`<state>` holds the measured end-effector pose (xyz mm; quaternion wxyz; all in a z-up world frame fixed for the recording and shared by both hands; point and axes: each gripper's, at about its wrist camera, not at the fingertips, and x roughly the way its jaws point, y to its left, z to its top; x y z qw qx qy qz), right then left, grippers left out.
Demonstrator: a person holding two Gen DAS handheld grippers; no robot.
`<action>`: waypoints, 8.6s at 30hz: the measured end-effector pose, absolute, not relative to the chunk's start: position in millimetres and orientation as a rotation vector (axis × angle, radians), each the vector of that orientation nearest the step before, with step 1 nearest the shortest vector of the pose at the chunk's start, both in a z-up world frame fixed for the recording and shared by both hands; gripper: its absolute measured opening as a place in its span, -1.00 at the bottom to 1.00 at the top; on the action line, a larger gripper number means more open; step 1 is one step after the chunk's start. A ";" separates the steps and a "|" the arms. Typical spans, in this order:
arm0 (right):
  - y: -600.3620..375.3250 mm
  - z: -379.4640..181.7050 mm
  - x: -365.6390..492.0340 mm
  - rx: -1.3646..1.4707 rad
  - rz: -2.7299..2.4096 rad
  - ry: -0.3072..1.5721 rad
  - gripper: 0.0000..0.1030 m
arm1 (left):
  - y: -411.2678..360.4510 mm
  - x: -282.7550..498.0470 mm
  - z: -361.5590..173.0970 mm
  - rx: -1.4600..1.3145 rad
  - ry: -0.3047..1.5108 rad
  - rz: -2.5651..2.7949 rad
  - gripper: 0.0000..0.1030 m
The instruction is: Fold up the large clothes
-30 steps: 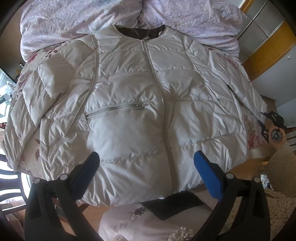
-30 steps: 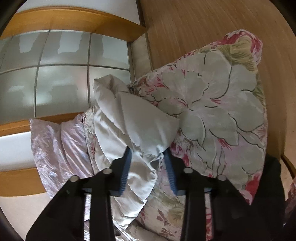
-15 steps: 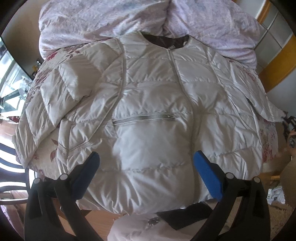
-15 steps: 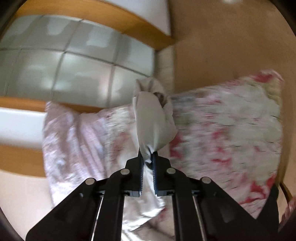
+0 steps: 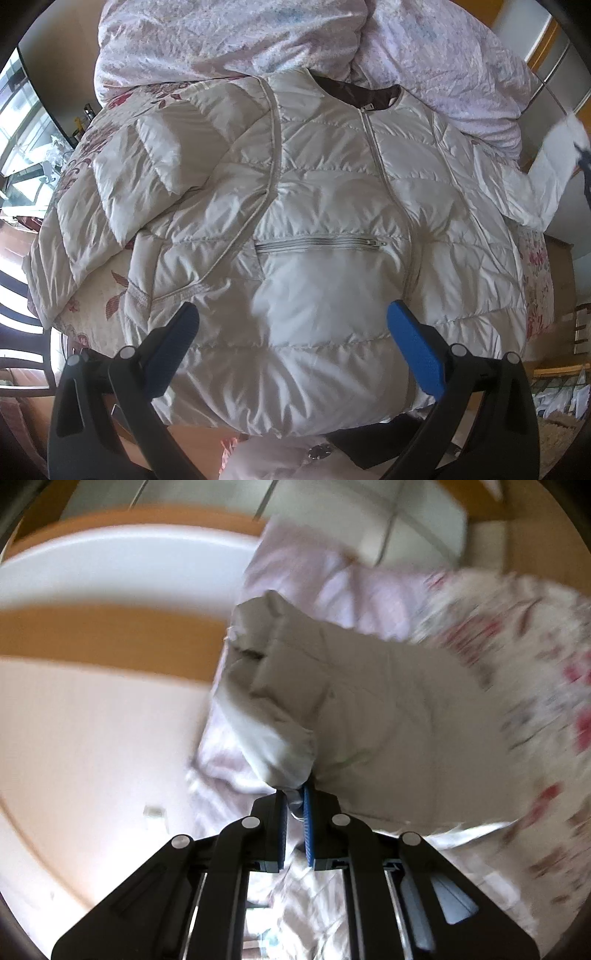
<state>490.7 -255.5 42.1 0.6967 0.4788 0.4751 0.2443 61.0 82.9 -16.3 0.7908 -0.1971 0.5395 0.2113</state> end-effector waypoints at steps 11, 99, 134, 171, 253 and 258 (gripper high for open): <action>-90.7 9.8 435.1 0.970 0.799 1.364 -0.84 | 105.8 33.3 -15.5 -0.461 1.130 0.502 0.96; 101.4 -110.4 363.2 -0.340 0.610 1.394 0.05 | 347.2 -150.0 -123.4 -1.601 0.642 0.986 0.37; 96.4 -108.8 357.8 -0.329 0.632 1.363 0.07 | 320.8 -49.2 59.1 -0.953 0.322 0.670 -0.94; -43.5 -28.1 383.0 -0.028 0.557 1.158 -0.28 | 101.7 174.4 -30.2 -0.421 0.986 0.133 0.21; -308.8 -109.8 393.9 0.377 0.418 1.755 0.56 | 198.2 -5.6 -96.0 -0.425 1.253 0.546 0.75; -308.6 -110.4 383.3 0.408 0.493 1.792 0.60 | 203.5 -21.1 -107.0 -0.555 1.263 0.471 0.75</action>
